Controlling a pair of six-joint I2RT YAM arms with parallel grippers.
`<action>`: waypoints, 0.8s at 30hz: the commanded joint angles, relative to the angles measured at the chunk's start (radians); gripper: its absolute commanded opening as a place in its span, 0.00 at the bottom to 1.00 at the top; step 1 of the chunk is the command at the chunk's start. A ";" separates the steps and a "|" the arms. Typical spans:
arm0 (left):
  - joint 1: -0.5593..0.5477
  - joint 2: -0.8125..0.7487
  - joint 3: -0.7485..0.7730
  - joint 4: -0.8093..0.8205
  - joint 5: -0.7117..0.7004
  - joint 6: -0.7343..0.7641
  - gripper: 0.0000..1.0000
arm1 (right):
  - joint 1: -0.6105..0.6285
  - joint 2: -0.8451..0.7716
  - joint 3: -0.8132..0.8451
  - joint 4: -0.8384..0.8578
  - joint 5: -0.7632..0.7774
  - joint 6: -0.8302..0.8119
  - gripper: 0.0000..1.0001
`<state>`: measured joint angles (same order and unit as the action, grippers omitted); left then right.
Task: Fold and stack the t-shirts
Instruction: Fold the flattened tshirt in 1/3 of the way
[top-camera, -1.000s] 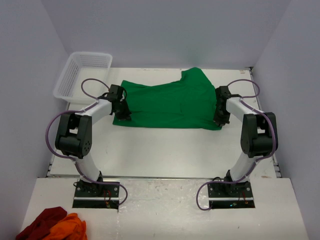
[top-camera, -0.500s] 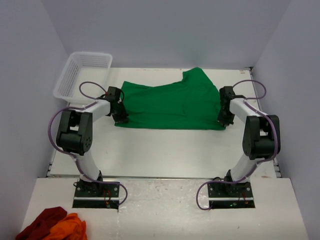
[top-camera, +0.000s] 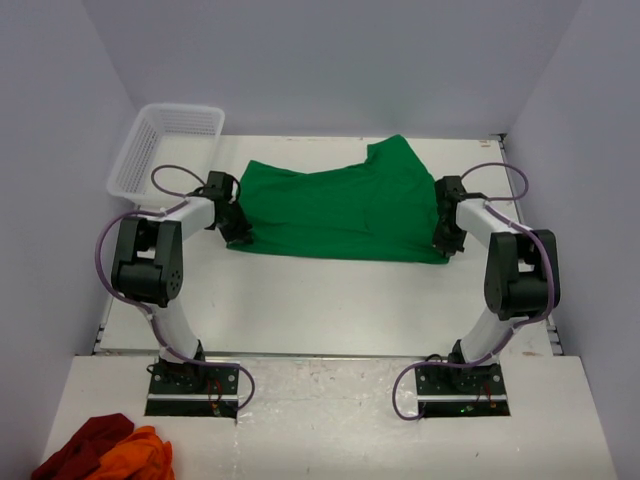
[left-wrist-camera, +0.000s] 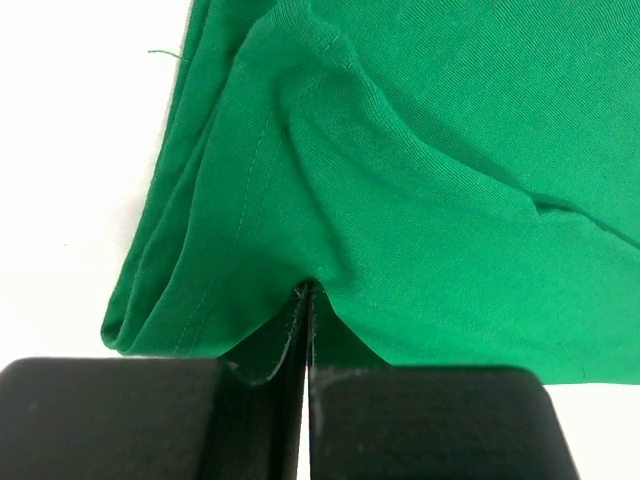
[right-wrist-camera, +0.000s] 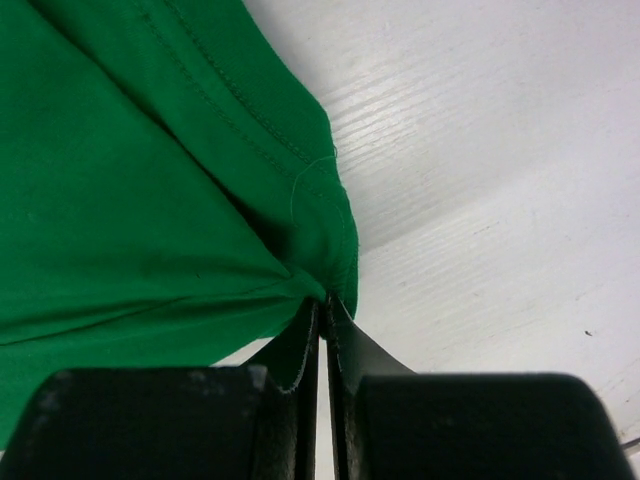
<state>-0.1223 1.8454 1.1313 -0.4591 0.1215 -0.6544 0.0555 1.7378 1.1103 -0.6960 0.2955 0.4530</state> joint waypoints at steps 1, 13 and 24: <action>0.024 0.035 0.001 -0.043 -0.106 0.018 0.00 | 0.017 -0.021 0.000 0.001 0.014 0.012 0.00; 0.032 0.127 0.148 -0.118 -0.117 -0.001 0.00 | 0.127 -0.066 -0.049 0.012 -0.016 0.029 0.00; 0.049 0.043 0.087 -0.156 -0.215 -0.008 0.00 | 0.110 -0.064 -0.035 -0.013 0.059 0.041 0.00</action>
<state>-0.1001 1.9209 1.2667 -0.5545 0.0128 -0.6548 0.1810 1.7134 1.0637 -0.6956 0.3000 0.4686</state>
